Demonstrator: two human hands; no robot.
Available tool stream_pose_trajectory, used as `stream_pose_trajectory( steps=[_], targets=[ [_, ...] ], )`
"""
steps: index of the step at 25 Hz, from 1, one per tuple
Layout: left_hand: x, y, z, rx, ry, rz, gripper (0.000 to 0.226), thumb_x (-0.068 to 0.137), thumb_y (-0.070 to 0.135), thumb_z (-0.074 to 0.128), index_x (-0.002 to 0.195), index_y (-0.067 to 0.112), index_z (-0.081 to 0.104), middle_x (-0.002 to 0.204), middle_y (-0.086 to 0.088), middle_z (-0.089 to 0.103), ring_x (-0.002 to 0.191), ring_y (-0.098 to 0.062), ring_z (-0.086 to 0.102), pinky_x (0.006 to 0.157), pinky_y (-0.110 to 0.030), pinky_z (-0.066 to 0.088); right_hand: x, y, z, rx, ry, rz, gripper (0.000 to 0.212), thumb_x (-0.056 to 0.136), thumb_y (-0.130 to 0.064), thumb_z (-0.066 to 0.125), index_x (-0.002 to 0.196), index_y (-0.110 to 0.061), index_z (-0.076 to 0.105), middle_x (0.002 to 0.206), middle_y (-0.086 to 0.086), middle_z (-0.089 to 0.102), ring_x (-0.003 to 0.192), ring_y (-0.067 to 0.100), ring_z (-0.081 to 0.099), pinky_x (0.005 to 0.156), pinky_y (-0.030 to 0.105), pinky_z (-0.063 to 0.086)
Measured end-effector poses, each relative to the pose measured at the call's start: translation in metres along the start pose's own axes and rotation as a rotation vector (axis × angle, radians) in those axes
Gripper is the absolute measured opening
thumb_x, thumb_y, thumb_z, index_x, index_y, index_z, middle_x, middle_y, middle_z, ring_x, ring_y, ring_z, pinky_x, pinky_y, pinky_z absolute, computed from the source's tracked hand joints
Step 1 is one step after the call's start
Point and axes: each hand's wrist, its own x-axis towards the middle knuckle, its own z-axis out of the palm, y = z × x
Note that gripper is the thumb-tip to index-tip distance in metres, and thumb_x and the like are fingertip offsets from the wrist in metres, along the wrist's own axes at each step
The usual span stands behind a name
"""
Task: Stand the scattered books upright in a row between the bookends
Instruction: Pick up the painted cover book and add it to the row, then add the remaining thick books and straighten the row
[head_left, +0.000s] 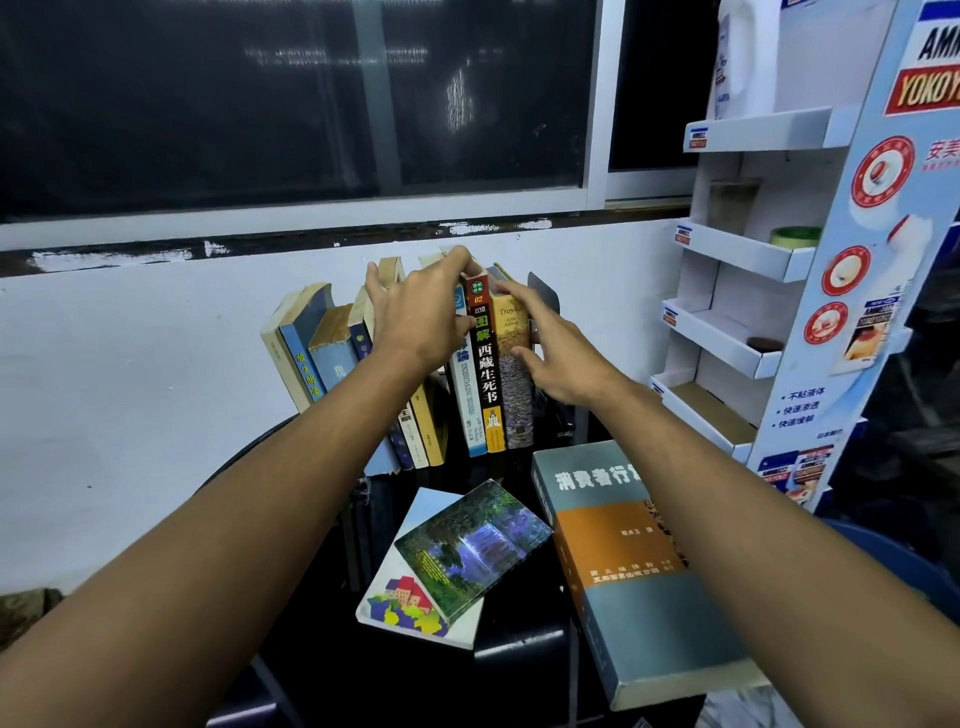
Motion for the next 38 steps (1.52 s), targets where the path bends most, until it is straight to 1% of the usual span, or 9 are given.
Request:
stream_pose_trajectory(
  steps=[4, 6, 8, 11, 15, 18, 28, 34, 38],
  targets=[
    [-0.002, 0.002, -0.005, -0.028, -0.042, -0.007, 0.043, 0.089, 0.035, 0.072, 0.126, 0.033, 0.05, 0.122, 0.007, 0.068, 0.122, -0.026, 0.06, 0.118, -0.066, 0.003, -0.006, -0.007, -0.014, -0.063, -0.106, 0.013, 0.086, 0.1, -0.007, 0.058, 0.156, -0.049, 0.01, 0.151, 0.0, 0.047, 0.128, 0.013, 0.051, 0.091, 0.023, 0.051],
    [-0.006, 0.004, -0.006, -0.056, -0.048, 0.007, 0.046, 0.091, 0.036, 0.069, 0.133, 0.033, 0.05, 0.131, 0.008, 0.063, 0.128, -0.02, 0.056, 0.118, -0.066, 0.0, -0.013, -0.012, -0.023, -0.121, -0.141, 0.001, 0.089, 0.099, -0.013, 0.061, 0.157, -0.049, 0.003, 0.158, -0.001, 0.039, 0.14, 0.017, 0.042, 0.105, 0.03, 0.043],
    [-0.016, 0.009, -0.008, -0.102, -0.004, 0.045, 0.048, 0.092, 0.035, 0.067, 0.137, 0.032, 0.05, 0.141, 0.008, 0.053, 0.135, -0.016, 0.046, 0.118, -0.06, 0.004, -0.025, -0.018, -0.033, -0.18, -0.152, 0.005, 0.088, 0.099, -0.021, 0.063, 0.157, -0.047, 0.001, 0.161, 0.001, 0.034, 0.144, 0.02, 0.035, 0.11, 0.034, 0.035],
    [-0.04, 0.022, -0.01, -0.237, -0.001, 0.102, 0.045, 0.094, 0.034, 0.065, 0.136, 0.033, 0.05, 0.145, 0.008, 0.046, 0.137, -0.013, 0.039, 0.118, -0.053, 0.016, -0.049, -0.02, -0.051, -0.267, -0.125, 0.022, 0.076, 0.099, -0.034, 0.061, 0.158, -0.042, 0.014, 0.152, 0.003, 0.041, 0.136, 0.021, 0.043, 0.108, 0.037, 0.039],
    [-0.079, 0.032, 0.004, -0.303, -0.237, 0.137, 0.048, 0.096, 0.046, 0.059, 0.14, 0.036, 0.045, 0.149, 0.005, 0.045, 0.14, -0.015, 0.039, 0.116, -0.059, 0.031, -0.098, -0.015, -0.074, -0.382, -0.158, 0.067, 0.06, 0.098, -0.048, 0.057, 0.152, -0.033, 0.034, 0.148, 0.0, 0.046, 0.135, 0.017, 0.044, 0.104, 0.027, 0.035],
    [-0.105, 0.037, 0.017, -0.298, -0.4, 0.135, 0.05, 0.094, 0.058, 0.054, 0.14, 0.04, 0.043, 0.151, 0.005, 0.045, 0.141, -0.017, 0.036, 0.114, -0.057, 0.034, -0.137, -0.006, -0.084, -0.451, -0.19, 0.155, 0.058, 0.097, -0.053, 0.056, 0.149, -0.032, 0.041, 0.148, -0.003, 0.047, 0.137, 0.017, 0.042, 0.101, 0.026, 0.03],
    [-0.147, 0.055, 0.042, -0.135, -0.671, 0.034, 0.062, 0.093, 0.072, 0.038, 0.149, 0.046, 0.032, 0.144, -0.002, 0.05, 0.143, -0.02, 0.023, 0.106, -0.049, 0.023, -0.192, 0.032, -0.085, -0.445, -0.273, 0.381, 0.075, 0.086, -0.075, 0.051, 0.149, -0.038, 0.035, 0.152, 0.0, 0.039, 0.143, 0.022, 0.032, 0.115, 0.048, 0.033],
    [-0.151, 0.059, 0.054, -0.163, -0.76, -0.036, 0.064, 0.093, 0.075, 0.035, 0.15, 0.048, 0.029, 0.143, 0.002, 0.05, 0.146, -0.015, 0.018, 0.103, -0.046, 0.014, -0.192, 0.042, -0.083, -0.444, -0.325, 0.48, 0.102, 0.063, -0.096, 0.039, 0.148, -0.041, 0.033, 0.152, 0.002, 0.04, 0.141, 0.025, 0.034, 0.113, 0.049, 0.035],
    [-0.15, 0.064, 0.057, -0.215, -0.781, -0.066, 0.067, 0.092, 0.073, 0.042, 0.152, 0.044, 0.031, 0.14, -0.002, 0.05, 0.145, -0.017, 0.02, 0.101, -0.044, 0.016, -0.194, 0.041, -0.08, -0.339, -0.336, 0.512, 0.084, 0.08, -0.077, 0.054, 0.15, -0.034, 0.034, 0.147, 0.001, 0.048, 0.127, 0.019, 0.049, 0.096, 0.032, 0.042]
  ],
)
